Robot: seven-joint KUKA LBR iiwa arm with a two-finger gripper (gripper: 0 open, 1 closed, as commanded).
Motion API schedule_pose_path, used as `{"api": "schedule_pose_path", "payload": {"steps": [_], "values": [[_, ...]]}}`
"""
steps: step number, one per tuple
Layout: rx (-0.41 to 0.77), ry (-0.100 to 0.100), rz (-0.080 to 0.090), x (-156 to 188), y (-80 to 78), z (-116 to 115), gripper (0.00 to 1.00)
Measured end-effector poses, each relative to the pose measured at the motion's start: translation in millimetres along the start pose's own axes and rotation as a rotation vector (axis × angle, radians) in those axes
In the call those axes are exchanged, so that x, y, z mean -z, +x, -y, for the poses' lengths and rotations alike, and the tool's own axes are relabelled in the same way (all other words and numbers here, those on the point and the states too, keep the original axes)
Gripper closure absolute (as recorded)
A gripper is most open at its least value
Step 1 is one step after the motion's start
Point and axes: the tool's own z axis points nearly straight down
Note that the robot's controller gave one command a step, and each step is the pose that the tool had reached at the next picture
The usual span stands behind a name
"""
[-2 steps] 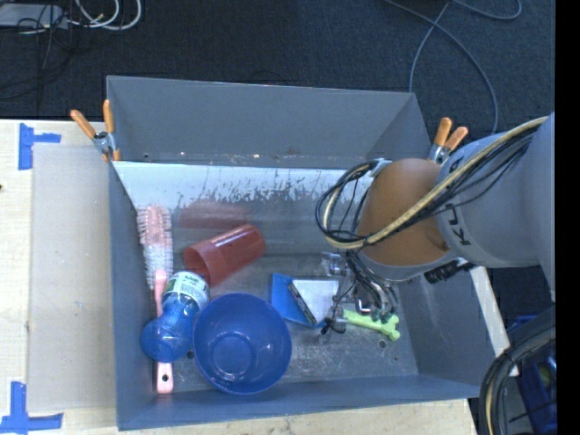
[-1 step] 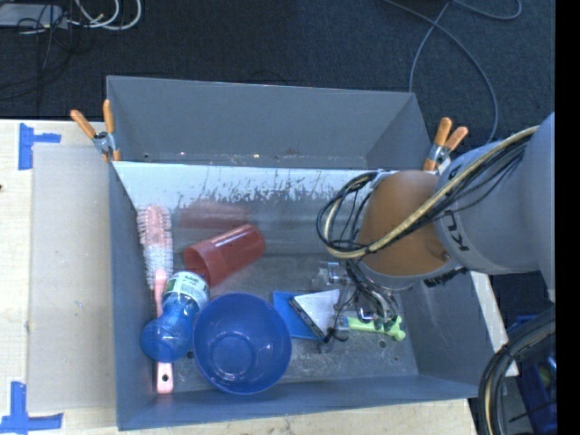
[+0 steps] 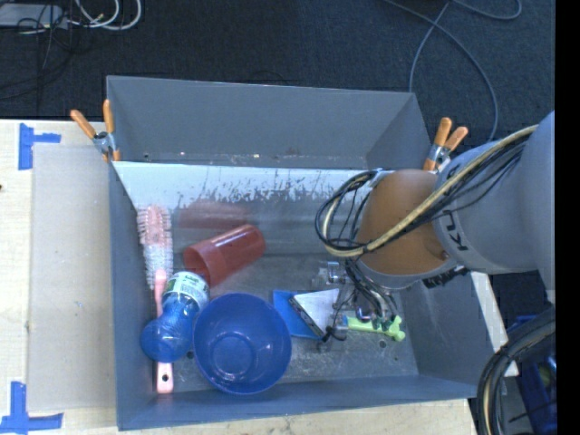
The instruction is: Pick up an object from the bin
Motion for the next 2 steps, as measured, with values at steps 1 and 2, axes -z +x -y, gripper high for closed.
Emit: {"api": "schedule_pose_path", "payload": {"steps": [1,2], "values": [[0.269,0.001,0.0,-0.4,23.8,-14.4,0.0],[0.294,0.0,-0.002,-1.4,32.9,-32.4,1.0]]}}
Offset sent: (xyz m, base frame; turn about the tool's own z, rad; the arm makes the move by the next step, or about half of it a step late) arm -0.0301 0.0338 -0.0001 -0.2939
